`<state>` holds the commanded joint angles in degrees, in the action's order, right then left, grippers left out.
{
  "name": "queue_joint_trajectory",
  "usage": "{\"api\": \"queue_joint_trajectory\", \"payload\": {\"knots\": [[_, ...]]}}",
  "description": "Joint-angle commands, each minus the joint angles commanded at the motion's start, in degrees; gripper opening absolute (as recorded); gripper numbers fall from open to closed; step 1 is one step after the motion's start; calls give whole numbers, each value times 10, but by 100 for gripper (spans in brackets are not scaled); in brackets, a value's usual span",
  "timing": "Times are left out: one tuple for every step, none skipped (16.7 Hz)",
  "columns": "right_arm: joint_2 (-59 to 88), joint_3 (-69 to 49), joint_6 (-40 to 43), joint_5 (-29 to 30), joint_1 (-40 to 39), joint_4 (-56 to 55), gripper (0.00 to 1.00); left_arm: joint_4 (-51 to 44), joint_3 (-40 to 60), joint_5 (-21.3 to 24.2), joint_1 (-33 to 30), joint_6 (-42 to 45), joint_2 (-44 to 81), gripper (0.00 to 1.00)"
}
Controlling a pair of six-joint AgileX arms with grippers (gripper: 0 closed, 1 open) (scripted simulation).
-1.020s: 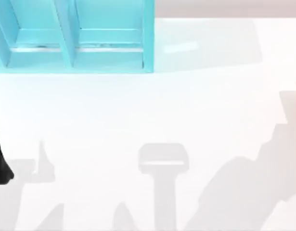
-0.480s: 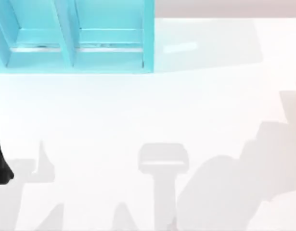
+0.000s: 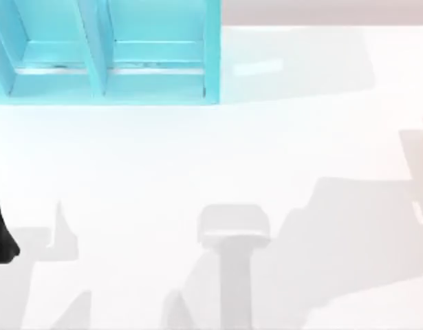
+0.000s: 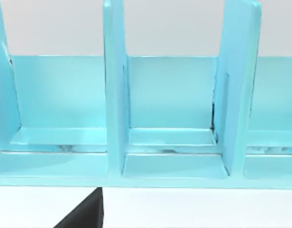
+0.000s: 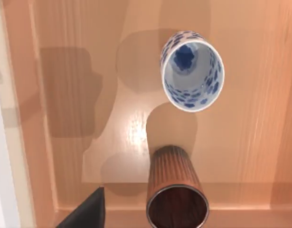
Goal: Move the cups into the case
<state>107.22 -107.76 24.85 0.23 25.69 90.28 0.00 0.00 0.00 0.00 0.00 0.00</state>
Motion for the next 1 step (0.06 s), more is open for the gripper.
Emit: {"api": "queue_joint_trajectory", "payload": {"knots": [[0,-2,0,0,0,2,100,0,0,0,0,0,0,100]]}}
